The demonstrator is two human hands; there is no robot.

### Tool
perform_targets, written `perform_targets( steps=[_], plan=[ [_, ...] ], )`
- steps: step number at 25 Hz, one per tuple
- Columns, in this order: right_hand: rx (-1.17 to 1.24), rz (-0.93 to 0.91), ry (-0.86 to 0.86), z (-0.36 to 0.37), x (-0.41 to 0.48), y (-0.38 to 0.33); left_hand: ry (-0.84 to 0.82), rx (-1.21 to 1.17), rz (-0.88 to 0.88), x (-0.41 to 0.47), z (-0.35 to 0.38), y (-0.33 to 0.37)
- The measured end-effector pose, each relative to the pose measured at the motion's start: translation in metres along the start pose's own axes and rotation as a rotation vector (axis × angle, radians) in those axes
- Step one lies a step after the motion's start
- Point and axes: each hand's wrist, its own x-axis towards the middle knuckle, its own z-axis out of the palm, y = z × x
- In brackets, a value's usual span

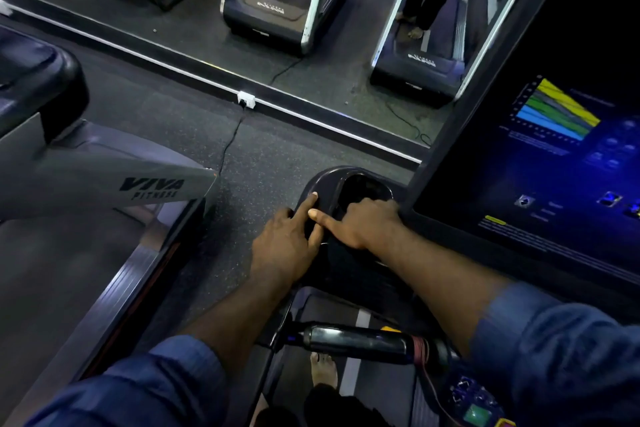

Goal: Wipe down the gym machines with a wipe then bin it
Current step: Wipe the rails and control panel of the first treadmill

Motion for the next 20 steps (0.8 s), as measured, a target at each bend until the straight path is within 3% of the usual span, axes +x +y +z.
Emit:
perform_targets(
  steps=[5,9,12,16,20],
  plan=[
    [-0.094,0.055,-0.221,-0.002,0.01,0.001,-0.005,0.005,-0.067,-0.003,-0.002,-0.001],
    [-0.1,0.056,-0.228,0.001,0.009,-0.001,-0.008,0.013,-0.047,-0.001,-0.001,-0.002],
    [-0.093,0.101,-0.051,0.022,-0.013,-0.007,-0.006,0.011,-0.03,0.001,0.0,-0.004],
    [-0.332,-0.003,0.248,0.082,-0.062,-0.012,0.006,-0.01,-0.004,0.0,-0.002,-0.005],
    [0.129,-0.138,0.574,0.091,-0.042,0.019,0.009,-0.192,0.009,-0.017,-0.01,-0.01]
  ],
)
